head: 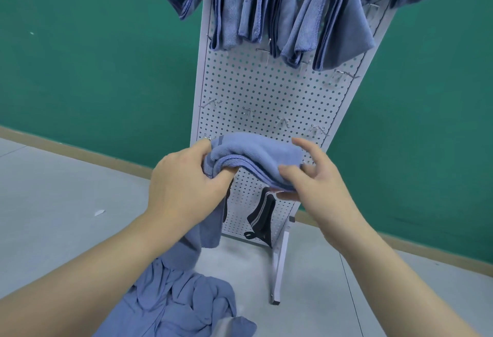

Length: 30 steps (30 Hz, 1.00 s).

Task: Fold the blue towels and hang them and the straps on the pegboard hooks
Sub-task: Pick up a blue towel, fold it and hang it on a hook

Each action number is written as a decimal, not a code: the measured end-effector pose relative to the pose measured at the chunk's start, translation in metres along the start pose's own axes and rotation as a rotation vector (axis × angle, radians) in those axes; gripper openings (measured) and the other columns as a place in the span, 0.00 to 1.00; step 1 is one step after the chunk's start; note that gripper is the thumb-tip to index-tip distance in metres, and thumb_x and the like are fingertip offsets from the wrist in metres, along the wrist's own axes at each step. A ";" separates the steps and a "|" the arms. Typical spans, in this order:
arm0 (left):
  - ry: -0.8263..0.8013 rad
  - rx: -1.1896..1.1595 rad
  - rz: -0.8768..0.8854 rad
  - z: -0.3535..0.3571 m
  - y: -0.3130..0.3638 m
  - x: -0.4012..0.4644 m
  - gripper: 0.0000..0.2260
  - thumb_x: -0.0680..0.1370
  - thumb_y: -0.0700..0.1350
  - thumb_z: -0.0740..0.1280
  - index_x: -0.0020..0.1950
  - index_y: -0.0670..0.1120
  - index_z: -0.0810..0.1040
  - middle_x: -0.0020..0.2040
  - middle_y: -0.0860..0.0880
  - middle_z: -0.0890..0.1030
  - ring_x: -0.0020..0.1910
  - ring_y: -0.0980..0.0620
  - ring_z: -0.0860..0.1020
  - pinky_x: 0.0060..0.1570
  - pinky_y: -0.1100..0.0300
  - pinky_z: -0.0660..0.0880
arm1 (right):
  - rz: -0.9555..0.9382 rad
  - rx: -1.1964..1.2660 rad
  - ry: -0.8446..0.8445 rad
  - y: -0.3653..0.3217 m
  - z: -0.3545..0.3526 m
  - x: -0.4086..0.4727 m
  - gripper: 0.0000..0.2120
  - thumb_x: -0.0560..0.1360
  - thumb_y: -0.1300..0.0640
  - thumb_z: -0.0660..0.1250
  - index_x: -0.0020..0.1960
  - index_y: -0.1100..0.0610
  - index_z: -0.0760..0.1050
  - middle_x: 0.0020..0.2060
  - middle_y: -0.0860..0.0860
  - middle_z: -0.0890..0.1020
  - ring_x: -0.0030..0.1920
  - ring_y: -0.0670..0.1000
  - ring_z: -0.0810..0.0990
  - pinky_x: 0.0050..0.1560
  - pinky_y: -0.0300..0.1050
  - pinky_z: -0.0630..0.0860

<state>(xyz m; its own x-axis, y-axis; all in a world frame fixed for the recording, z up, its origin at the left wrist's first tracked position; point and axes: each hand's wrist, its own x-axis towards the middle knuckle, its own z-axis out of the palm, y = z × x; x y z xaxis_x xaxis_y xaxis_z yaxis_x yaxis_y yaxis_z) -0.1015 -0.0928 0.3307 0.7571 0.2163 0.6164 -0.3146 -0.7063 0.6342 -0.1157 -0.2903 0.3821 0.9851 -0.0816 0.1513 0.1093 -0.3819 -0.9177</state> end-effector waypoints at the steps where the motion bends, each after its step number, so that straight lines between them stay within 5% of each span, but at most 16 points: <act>1: -0.003 0.005 -0.017 0.000 0.002 0.000 0.18 0.71 0.62 0.64 0.34 0.51 0.64 0.27 0.51 0.73 0.31 0.54 0.72 0.29 0.57 0.63 | -0.088 -0.147 0.019 0.003 0.002 0.000 0.26 0.79 0.58 0.67 0.73 0.41 0.69 0.47 0.43 0.78 0.46 0.44 0.83 0.51 0.46 0.81; 5: -0.012 -0.009 -0.084 -0.001 0.008 -0.001 0.19 0.73 0.61 0.66 0.33 0.50 0.65 0.27 0.52 0.73 0.30 0.55 0.71 0.30 0.57 0.62 | -0.362 -0.358 -0.038 0.001 0.007 -0.005 0.30 0.75 0.54 0.66 0.76 0.44 0.68 0.68 0.40 0.70 0.64 0.33 0.69 0.65 0.26 0.64; 8: -0.038 -0.054 -0.114 -0.002 0.010 -0.001 0.16 0.72 0.61 0.66 0.34 0.53 0.67 0.29 0.55 0.75 0.30 0.54 0.71 0.30 0.56 0.61 | -0.401 -0.457 -0.134 -0.002 0.015 -0.009 0.35 0.70 0.46 0.65 0.78 0.45 0.67 0.72 0.39 0.69 0.72 0.42 0.68 0.74 0.43 0.65; 13: -0.113 -0.148 -0.065 -0.001 0.006 -0.001 0.16 0.74 0.56 0.67 0.36 0.49 0.65 0.30 0.54 0.73 0.30 0.51 0.68 0.31 0.53 0.65 | -0.403 -0.632 -0.058 0.004 0.034 -0.002 0.29 0.76 0.52 0.67 0.76 0.48 0.68 0.65 0.47 0.79 0.64 0.53 0.76 0.68 0.55 0.72; 24: 0.032 -0.283 -0.061 -0.020 -0.001 0.000 0.06 0.77 0.40 0.68 0.44 0.49 0.74 0.37 0.53 0.78 0.37 0.52 0.75 0.37 0.56 0.72 | -0.503 -0.796 0.070 -0.004 0.079 0.007 0.30 0.72 0.48 0.69 0.72 0.50 0.68 0.58 0.48 0.79 0.57 0.55 0.78 0.59 0.54 0.73; 30: 0.253 -0.385 0.043 -0.036 -0.017 0.013 0.22 0.74 0.28 0.67 0.59 0.51 0.83 0.45 0.62 0.84 0.43 0.61 0.80 0.47 0.70 0.75 | -0.694 -0.595 0.225 -0.025 0.097 0.006 0.30 0.71 0.58 0.62 0.74 0.59 0.72 0.66 0.54 0.80 0.58 0.59 0.81 0.53 0.51 0.76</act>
<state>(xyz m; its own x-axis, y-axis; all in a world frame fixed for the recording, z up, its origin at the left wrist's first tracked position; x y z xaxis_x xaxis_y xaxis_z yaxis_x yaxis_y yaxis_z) -0.1066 -0.0540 0.3453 0.5899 0.3838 0.7104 -0.5687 -0.4271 0.7029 -0.0993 -0.1919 0.3702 0.6695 0.1891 0.7184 0.5157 -0.8144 -0.2661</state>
